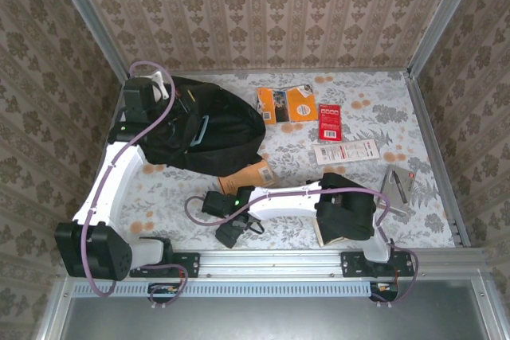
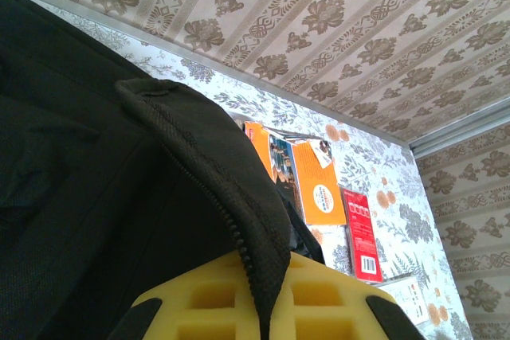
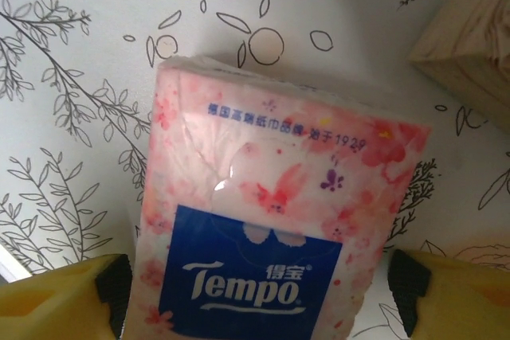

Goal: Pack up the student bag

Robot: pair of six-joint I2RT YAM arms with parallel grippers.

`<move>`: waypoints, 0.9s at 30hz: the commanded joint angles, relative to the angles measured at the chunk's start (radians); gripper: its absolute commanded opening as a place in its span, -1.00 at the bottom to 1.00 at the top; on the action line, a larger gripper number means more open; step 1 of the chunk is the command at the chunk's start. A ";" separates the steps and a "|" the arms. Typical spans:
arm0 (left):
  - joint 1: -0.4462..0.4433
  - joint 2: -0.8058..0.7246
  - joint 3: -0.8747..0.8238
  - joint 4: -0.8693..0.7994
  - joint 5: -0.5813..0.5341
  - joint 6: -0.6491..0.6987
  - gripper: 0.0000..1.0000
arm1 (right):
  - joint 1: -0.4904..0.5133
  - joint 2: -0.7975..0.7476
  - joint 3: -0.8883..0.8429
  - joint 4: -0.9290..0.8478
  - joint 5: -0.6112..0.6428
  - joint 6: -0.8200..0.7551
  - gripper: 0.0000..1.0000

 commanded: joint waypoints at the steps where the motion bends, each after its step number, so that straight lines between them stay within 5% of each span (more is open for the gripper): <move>1: 0.005 -0.013 0.042 0.032 0.001 0.027 -1.00 | 0.008 0.027 0.022 -0.046 0.027 -0.008 0.65; 8: 0.005 -0.023 0.031 0.036 0.001 0.025 -1.00 | 0.016 -0.020 -0.027 -0.006 0.066 0.018 0.29; 16: 0.003 -0.015 0.051 0.035 0.019 0.011 -1.00 | -0.007 -0.204 -0.118 0.033 0.079 0.028 0.20; 27: -0.003 0.027 0.066 0.066 0.075 -0.065 -1.00 | -0.319 -0.450 -0.255 0.196 -0.121 0.143 0.20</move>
